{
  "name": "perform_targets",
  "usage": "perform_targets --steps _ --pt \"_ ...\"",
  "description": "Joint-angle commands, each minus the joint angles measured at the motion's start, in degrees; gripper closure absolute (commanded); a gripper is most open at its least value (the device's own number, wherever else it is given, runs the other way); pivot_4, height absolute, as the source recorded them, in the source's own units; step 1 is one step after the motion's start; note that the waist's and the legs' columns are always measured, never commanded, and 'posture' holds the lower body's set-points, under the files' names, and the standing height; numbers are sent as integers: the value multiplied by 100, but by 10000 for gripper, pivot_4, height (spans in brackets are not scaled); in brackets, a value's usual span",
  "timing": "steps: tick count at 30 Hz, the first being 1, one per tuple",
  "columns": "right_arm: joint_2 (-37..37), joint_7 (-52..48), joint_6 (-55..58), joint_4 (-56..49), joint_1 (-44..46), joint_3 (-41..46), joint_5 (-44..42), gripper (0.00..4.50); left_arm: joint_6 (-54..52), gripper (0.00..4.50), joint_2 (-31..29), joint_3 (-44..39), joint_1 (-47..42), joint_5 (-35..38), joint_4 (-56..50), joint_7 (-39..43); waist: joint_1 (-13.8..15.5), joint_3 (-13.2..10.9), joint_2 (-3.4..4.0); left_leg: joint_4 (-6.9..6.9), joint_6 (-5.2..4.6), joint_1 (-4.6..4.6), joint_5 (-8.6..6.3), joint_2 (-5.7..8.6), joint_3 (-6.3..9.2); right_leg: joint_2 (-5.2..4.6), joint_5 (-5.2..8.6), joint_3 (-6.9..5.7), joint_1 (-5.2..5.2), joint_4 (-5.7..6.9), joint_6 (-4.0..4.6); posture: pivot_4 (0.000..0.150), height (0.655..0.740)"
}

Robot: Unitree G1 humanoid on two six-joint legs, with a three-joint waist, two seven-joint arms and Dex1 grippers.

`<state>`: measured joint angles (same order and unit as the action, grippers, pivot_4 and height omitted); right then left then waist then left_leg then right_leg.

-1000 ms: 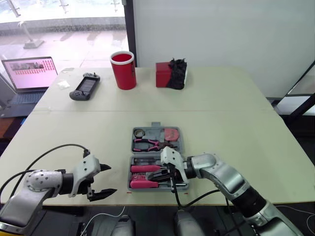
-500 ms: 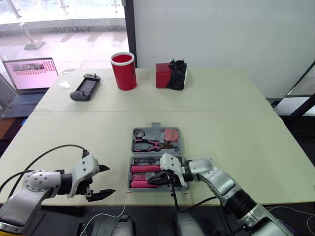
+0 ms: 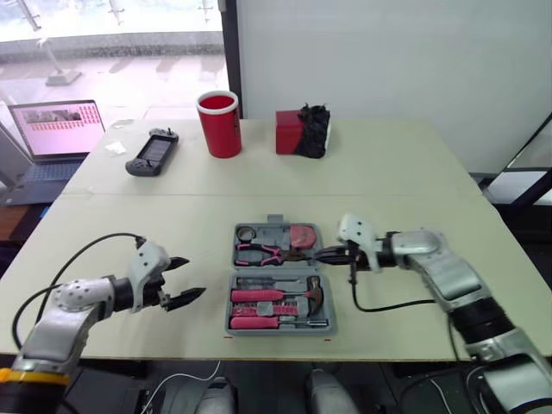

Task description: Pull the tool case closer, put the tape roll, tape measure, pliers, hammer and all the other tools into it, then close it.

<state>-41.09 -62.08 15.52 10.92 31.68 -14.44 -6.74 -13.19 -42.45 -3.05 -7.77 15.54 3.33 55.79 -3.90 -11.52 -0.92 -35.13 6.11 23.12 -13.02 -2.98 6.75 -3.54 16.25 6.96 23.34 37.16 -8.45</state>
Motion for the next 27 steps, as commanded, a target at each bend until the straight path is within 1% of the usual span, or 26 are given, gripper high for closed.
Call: perform_targets --steps 1,4,5,6,10,14,27 --pt "-67 122 -639 469 119 -137 550 45000 425 18898 135 279 -378 -397 650 -47 -16 0 0 3 0 1 0 0 0 0 -1 0 1 -2 -2 1500 7400" --pt "16 137 -884 760 130 -163 723 45000 632 35650 272 446 -678 -533 1073 12 -19 -1 1 8 0 1 0 -1 0 2 -1 0 7 5 -11 1500 7400" --pt "61 140 -908 814 135 -153 729 45000 695 40592 292 492 -749 -574 1175 28 -18 -1 1 9 0 2 0 -1 0 2 -1 0 7 6 -11 1500 7400" --pt "133 123 -935 874 113 -171 729 45000 752 44620 374 585 -917 -643 1351 45 -16 -1 1 9 0 2 0 -1 0 2 -1 0 8 6 -12 1500 7400" --pt "261 57 -1028 917 43 -222 794 45000 943 44620 551 778 -1252 -801 1753 124 -5 -1 1 -1 1 2 2 0 0 1 -5 0 1 7 -17 1500 7400" --pt "289 -17 -1009 798 -51 -226 779 45000 1058 44620 715 905 -1386 -897 1936 182 -5 0 1 -3 5 1 4 1 0 1 -6 0 -2 7 -19 1500 7400" --pt "601 -72 -826 591 -112 -244 744 45000 1054 44620 1151 1255 -1591 -1019 1979 348 -5 0 1 -3 5 0 5 1 3 1 -7 0 -5 9 -21 1500 7400"
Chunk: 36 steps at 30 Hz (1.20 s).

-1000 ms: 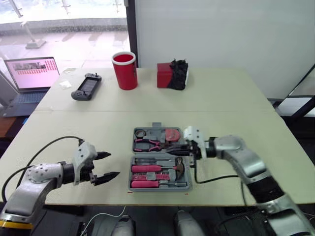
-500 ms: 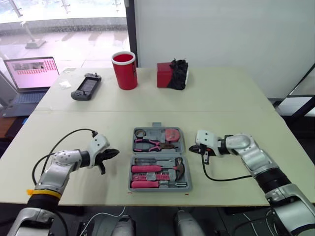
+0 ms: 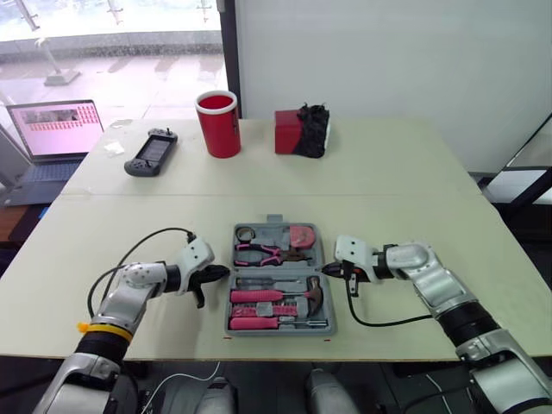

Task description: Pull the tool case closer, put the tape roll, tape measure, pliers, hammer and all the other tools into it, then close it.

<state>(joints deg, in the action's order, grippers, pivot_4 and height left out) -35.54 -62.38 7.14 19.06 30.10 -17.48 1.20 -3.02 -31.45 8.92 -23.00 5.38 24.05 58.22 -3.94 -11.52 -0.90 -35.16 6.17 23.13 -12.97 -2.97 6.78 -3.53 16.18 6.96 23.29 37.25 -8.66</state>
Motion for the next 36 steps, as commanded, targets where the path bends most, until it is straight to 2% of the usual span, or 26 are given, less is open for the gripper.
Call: perform_targets --steps 1,7,17,26,36 --pt "90 -47 24 -230 39 38 -50 45000 5 44620 92 95 -74 6 -105 153 0 0 0 0 0 0 0 0 0 0 0 0 0 0 0 1500 7400" --pt "279 -40 108 -311 3 -58 -12 45000 1 44620 308 276 -129 -50 -164 229 0 1 1 -1 0 -4 0 0 0 0 0 0 -5 0 0 1500 7400" --pt "307 -196 341 -510 -163 -99 -49 45000 -63 44620 181 235 -2 -71 -279 336 -2 2 1 2 0 -9 0 0 1 0 0 0 -10 0 -1 1500 7400" --pt "199 -286 522 -705 -315 -36 -54 45000 -338 44620 185 278 544 62 -919 419 1 3 2 4 0 -9 0 0 1 0 1 -1 -11 0 -2 1500 7400" --pt "128 -416 1071 -1374 -758 -97 -143 45000 -465 44620 157 244 886 53 -1255 278 14 6 3 4 0 -18 0 0 1 0 2 -3 -20 0 -2 1500 7400"
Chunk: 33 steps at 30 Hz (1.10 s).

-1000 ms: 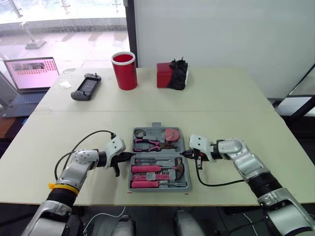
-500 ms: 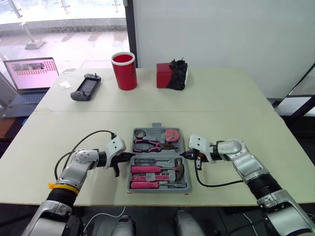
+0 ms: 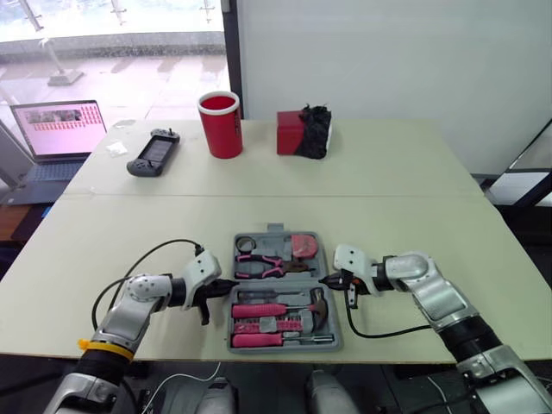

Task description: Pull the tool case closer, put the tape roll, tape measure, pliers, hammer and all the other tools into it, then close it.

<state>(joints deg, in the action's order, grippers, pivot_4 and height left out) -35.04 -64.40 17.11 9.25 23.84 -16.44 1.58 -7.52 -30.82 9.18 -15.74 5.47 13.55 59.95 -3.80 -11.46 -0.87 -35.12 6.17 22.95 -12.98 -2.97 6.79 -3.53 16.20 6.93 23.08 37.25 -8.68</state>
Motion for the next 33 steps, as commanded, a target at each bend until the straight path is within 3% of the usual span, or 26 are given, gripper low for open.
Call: perform_targets --steps 1,6,14,22,25,28,29,32,33 --pt "71 -213 108 -444 -164 -204 -177 45000 -22 44620 98 226 183 43 -229 100 0 0 0 1 0 -3 0 0 0 0 0 0 -3 0 0 1500 7400" --pt "39 -193 151 -479 -209 -177 -156 45000 -87 44620 116 257 225 48 -324 107 -4 0 0 8 0 -49 -1 0 0 0 6 0 -48 -8 -3 1500 7400" --pt "-49 -217 57 -222 -88 -112 -102 45000 -48 44620 45 212 128 -7 -193 117 -5 0 -1 7 0 -49 -1 0 0 -1 6 0 -51 -9 -4 1500 7400" --pt "-583 -248 277 230 115 573 -389 45000 -139 44620 -668 -712 265 461 57 167 -18 -2 0 10 0 -49 -1 0 0 0 6 0 -46 -7 -3 1500 7400" --pt "-764 -247 478 200 87 828 -592 37162 -279 45000 -861 -1052 379 796 -166 257 -19 -3 0 10 0 -48 -1 0 0 -1 10 1 -44 -9 5 1500 7400" --pt "-789 -254 809 26 61 1042 -840 22778 -472 45000 -886 -1253 502 1074 -532 278 -14 -3 0 11 0 -48 -1 -1 0 -1 14 1 -45 -10 11 1500 7400" --pt "-792 -244 900 -26 49 1094 -909 16008 -525 45000 -892 -1285 551 1152 -661 295 -12 -3 0 11 0 -47 -1 0 0 -2 13 1 -45 -10 10 1500 7400" --pt "-679 -193 2078 -420 53 1546 -1687 2462 -951 45000 -855 -1465 783 1709 -1472 321 -13 -5 -1 11 0 -44 -1 0 0 -2 11 1 -45 -11 5 1500 7400" --pt "-653 -172 2422 -529 56 1672 -1912 663 -1054 45000 -847 -1494 840 1816 -1670 297 -13 -5 -1 11 0 -41 -1 -1 0 -2 11 1 -43 -11 3 1500 7400"
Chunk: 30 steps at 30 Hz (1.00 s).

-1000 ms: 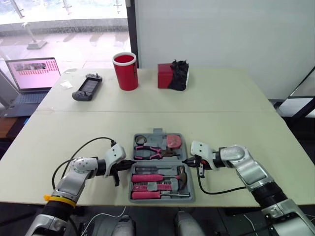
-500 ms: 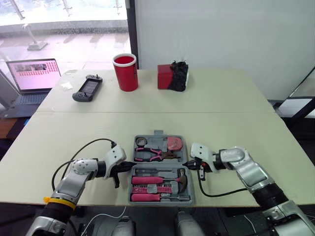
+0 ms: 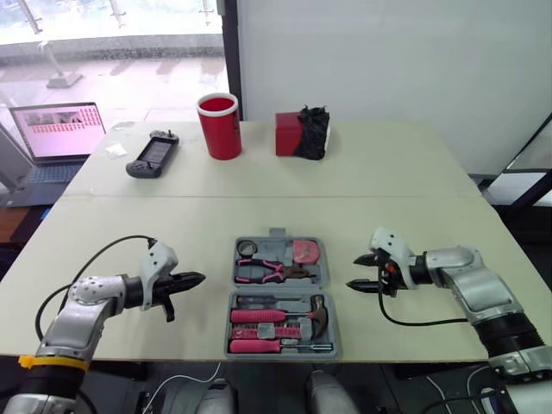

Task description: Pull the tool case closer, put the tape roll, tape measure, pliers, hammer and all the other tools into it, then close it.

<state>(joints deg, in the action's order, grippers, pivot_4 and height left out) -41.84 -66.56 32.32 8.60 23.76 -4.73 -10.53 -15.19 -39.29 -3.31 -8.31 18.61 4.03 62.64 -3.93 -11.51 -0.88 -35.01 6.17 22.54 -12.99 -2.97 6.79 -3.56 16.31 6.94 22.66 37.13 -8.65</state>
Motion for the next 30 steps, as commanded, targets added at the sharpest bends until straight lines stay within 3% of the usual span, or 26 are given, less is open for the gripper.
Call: perform_targets --steps 1,6,12,30 --pt "88 99 1369 -581 96 701 -1014 663 -146 45000 12 -116 180 344 -958 -63 1 0 0 0 0 -1 0 0 0 0 -2 0 -1 1 -4 1500 7400" --pt "470 712 2602 -831 217 1215 -1765 663 -311 45000 174 368 608 272 -2003 -363 -8 0 -1 -2 0 -2 0 0 0 1 3 2 -2 -2 9 1500 7400" --pt "1018 1664 3418 -485 559 1448 -2004 663 -282 45000 227 707 1050 107 -2227 -511 -7 0 1 -1 0 0 0 0 -1 3 6 5 5 -3 15 1500 7400" --pt "1636 2477 3550 546 1044 1113 -1973 663 188 45000 498 1438 1034 -296 -1503 -440 -10 -1 1 0 0 10 0 0 -2 3 7 5 13 -8 17 1500 7400"
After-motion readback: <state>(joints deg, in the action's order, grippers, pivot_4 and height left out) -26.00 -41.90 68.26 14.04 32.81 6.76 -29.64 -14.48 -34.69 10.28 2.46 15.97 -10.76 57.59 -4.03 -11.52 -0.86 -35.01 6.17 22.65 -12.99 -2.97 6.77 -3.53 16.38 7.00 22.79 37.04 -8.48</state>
